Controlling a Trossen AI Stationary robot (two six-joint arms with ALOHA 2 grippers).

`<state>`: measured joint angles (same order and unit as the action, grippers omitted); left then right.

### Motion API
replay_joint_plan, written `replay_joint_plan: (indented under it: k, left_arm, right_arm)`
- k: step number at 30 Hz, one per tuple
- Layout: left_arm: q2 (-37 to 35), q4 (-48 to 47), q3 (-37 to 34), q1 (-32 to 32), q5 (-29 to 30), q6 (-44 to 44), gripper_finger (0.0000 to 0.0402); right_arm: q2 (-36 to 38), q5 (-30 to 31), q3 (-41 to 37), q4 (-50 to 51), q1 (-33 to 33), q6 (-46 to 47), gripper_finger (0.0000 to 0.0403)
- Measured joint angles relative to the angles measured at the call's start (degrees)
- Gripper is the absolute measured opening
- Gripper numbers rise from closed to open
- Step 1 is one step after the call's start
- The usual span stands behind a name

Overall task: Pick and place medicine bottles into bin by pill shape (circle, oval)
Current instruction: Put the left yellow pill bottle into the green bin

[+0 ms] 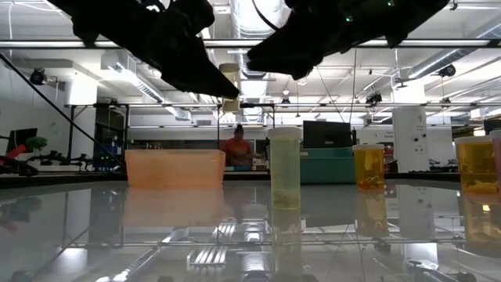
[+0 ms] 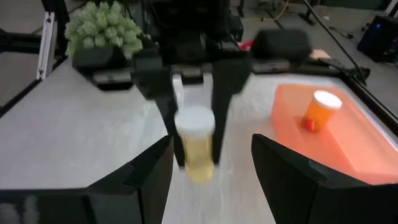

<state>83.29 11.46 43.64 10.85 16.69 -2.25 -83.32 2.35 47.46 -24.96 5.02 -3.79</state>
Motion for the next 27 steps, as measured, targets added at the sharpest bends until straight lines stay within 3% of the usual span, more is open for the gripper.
replay_joint_plan:
  k: [18, 27]
  left_arm:
    - [0.02, 0.5, -0.07, 0.02, 0.02, 0.19, 0.0086]
    - [0.02, 1.29, -0.07, 0.02, 0.04, 1.17, 0.0086]
  right_arm:
    - [-7.67, -0.02, 6.49, 0.21, 0.11, -1.82, 0.0209]
    - [-7.66, -0.04, 6.38, 0.21, 0.11, -1.81, 0.0161]
